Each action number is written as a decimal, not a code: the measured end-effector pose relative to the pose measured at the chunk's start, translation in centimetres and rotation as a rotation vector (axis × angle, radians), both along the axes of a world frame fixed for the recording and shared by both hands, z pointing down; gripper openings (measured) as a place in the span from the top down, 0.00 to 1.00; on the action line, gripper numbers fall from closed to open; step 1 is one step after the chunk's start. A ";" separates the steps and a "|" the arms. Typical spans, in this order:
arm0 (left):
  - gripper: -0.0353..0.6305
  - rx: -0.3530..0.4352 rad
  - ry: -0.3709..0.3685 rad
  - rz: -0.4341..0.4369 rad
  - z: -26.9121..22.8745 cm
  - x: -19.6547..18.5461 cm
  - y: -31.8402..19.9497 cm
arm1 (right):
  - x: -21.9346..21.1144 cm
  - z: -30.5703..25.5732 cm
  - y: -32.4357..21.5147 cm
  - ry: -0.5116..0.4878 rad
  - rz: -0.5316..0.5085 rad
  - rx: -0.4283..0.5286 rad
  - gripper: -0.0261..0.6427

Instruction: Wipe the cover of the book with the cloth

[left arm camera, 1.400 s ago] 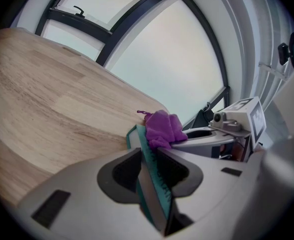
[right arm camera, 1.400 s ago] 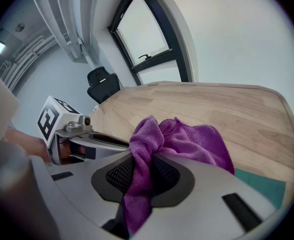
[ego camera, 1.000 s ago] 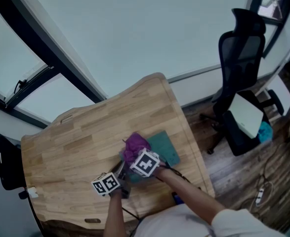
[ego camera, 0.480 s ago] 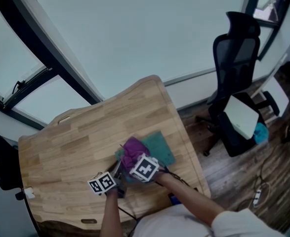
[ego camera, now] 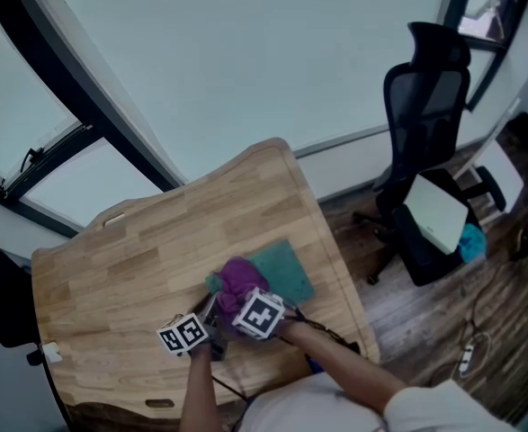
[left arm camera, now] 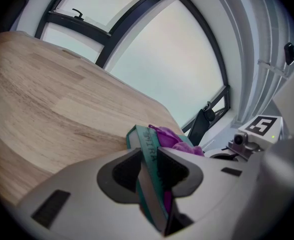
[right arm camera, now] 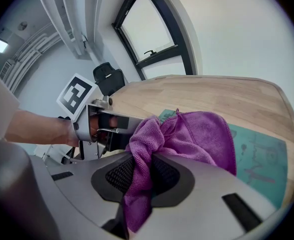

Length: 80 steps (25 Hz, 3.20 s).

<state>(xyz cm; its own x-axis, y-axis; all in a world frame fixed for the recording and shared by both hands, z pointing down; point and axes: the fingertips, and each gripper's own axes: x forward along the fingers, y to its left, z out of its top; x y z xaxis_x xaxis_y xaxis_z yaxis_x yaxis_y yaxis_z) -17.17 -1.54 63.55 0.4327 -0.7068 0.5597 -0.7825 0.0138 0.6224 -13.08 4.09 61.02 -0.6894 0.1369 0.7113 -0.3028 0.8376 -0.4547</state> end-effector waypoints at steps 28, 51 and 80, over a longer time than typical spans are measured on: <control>0.79 -0.003 -0.015 0.005 0.7 -0.1 0.3 | 4.7 1.5 -3.9 0.076 0.053 0.081 0.85; 0.79 0.001 -0.015 0.006 0.5 0.2 0.3 | 10.7 1.6 -7.3 0.116 0.154 0.096 0.85; 0.79 -0.001 -0.009 0.009 0.6 0.4 0.4 | 14.2 1.9 -12.1 0.187 0.237 0.146 0.85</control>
<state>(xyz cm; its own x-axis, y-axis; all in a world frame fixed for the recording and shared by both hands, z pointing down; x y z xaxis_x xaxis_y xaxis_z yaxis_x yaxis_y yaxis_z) -16.79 -1.18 64.18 0.4339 -0.7023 0.5643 -0.7882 0.0076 0.6154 1.16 -7.97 62.93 -0.5453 -0.1246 0.8289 -0.5642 0.7859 -0.2531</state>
